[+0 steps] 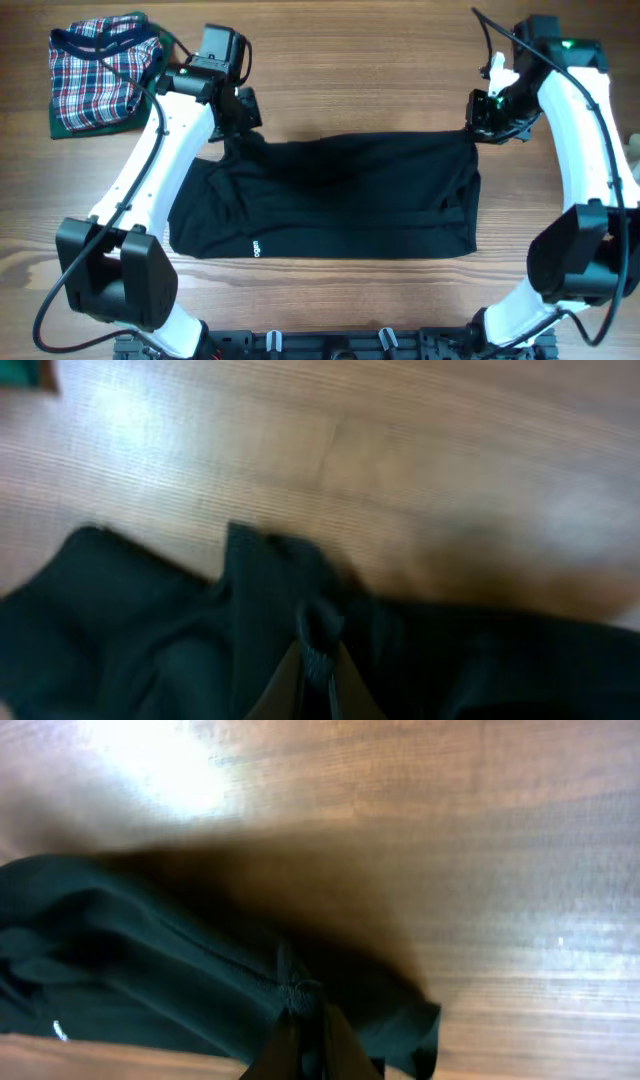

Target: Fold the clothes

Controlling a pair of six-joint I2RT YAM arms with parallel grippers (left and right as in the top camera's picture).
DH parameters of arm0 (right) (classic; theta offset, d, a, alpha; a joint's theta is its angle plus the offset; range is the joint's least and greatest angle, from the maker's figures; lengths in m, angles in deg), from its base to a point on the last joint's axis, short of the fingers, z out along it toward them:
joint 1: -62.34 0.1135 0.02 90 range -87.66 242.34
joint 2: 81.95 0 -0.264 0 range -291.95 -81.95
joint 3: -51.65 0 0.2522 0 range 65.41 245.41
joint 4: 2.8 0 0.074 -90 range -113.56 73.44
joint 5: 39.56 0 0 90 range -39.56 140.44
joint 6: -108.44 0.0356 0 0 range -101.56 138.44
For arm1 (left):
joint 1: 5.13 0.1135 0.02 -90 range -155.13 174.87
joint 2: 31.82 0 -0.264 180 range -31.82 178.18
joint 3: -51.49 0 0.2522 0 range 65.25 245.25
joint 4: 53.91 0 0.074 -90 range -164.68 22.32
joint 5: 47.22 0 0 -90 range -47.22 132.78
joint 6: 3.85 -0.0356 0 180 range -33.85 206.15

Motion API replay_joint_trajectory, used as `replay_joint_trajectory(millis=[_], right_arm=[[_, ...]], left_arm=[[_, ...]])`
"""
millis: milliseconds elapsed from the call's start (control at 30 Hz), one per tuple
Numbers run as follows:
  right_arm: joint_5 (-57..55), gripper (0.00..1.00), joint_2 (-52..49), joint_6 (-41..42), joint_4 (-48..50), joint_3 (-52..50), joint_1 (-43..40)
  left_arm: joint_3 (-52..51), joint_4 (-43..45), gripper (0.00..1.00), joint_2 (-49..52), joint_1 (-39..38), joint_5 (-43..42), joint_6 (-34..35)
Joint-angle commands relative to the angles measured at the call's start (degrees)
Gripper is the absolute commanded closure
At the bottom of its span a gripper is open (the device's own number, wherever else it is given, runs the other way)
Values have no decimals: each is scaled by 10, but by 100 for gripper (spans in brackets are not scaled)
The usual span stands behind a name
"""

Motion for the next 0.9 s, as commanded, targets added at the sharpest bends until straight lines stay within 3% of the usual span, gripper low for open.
replay_joint_trajectory(millis=[0, 100, 267, 433, 667, 867], right_arm=[[22, 96, 10, -18, -12, -32, -4], [24, 96, 10, -22, -8, -54, -4], [80, 96, 18, -99, 52, -54, -4], [111, 96, 66, -128, 39, -54, -4], [75, 96, 70, -64, 21, -128, -4], [53, 96, 70, -5, 116, -251, -12]], left_arm=[[3, -57, 96, -10, -2, 8, 29], [3, -94, 96, -10, -1, 8, 29], [3, -44, 96, -13, -2, 5, 29], [3, -63, 96, -68, -21, -1, 29], [-45, -93, 96, -82, -43, 0, 57], [-186, 0, 96, -81, -42, 15, 75]])
